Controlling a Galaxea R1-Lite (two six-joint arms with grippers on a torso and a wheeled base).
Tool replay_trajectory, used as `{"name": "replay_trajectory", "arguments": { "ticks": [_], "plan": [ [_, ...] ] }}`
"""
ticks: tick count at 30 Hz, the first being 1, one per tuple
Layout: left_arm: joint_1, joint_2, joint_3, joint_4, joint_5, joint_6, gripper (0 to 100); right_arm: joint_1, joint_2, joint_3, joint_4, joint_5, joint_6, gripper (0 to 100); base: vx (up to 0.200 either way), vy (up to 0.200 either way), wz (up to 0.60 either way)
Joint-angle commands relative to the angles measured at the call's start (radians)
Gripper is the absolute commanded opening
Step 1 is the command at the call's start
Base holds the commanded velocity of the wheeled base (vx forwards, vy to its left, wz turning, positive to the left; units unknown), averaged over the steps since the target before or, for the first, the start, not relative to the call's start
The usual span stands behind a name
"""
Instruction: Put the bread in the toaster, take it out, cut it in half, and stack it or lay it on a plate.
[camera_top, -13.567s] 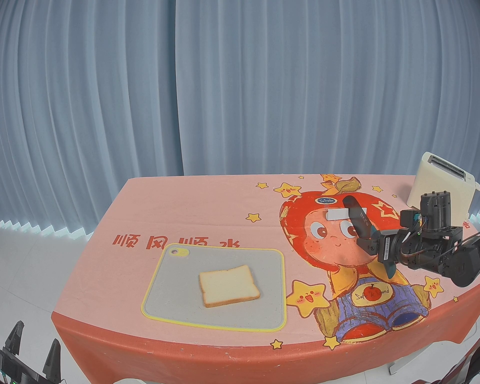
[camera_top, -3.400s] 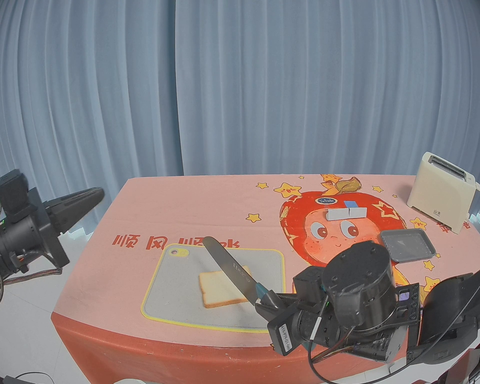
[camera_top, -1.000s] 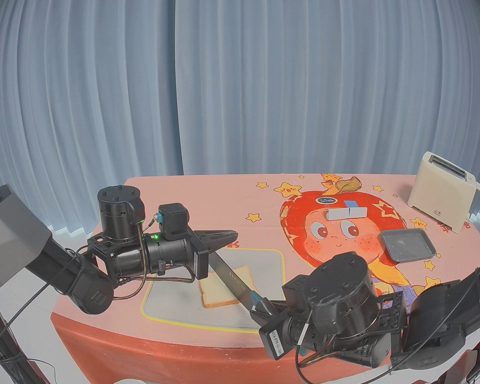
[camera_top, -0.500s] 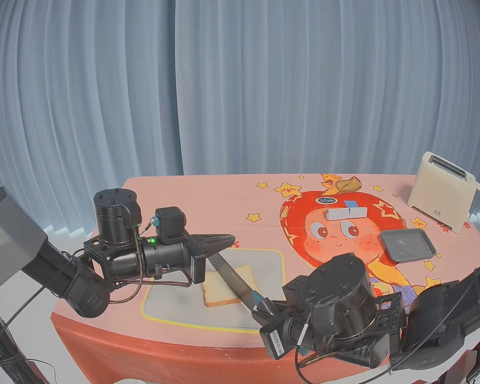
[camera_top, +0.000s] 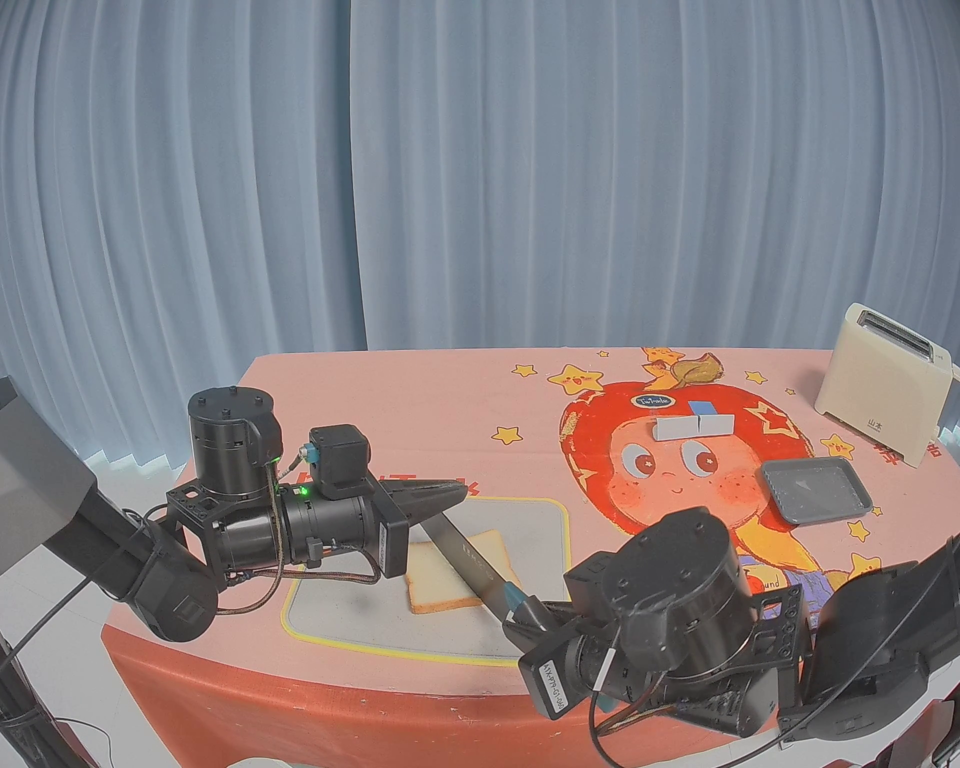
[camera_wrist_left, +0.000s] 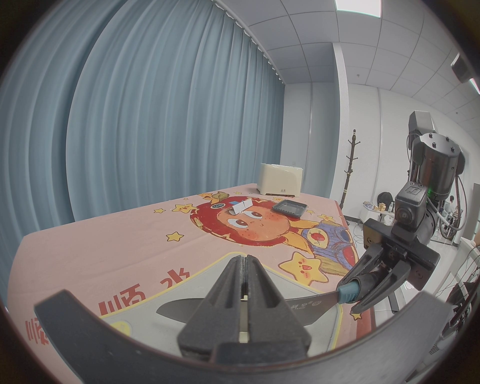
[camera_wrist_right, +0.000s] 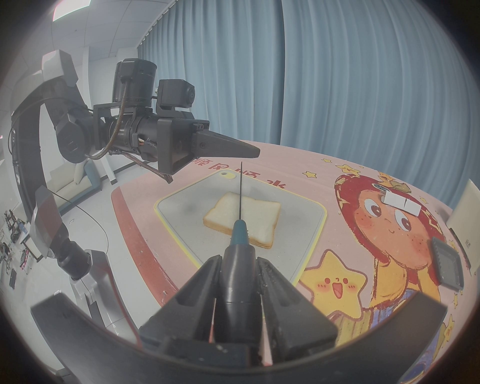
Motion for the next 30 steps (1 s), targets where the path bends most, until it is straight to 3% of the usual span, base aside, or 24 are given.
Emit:
{"name": "replay_trajectory", "arguments": {
  "ticks": [1,4,14,30],
  "plan": [
    [-0.001,0.011,0.005,-0.002,0.0,0.001,0,0.001,0.001,-0.001,-0.001,0.0,0.0,0,0.0,0.0,0.0],
    [-0.001,0.015,0.007,-0.002,0.001,0.001,0,0.001,-0.001,0.001,-0.001,0.0,0.0,0,0.0,0.0,0.0],
    [-0.001,0.123,0.047,-0.181,-0.004,0.024,0,0.001,0.001,-0.001,-0.007,0.0,0.001,0,0.0,0.0,0.0],
    [0.002,0.132,0.048,-0.189,0.0,0.017,0,-0.01,-0.004,-0.007,-0.01,0.0,0.001,0,0.0,0.0,0.0]
  ]
}}
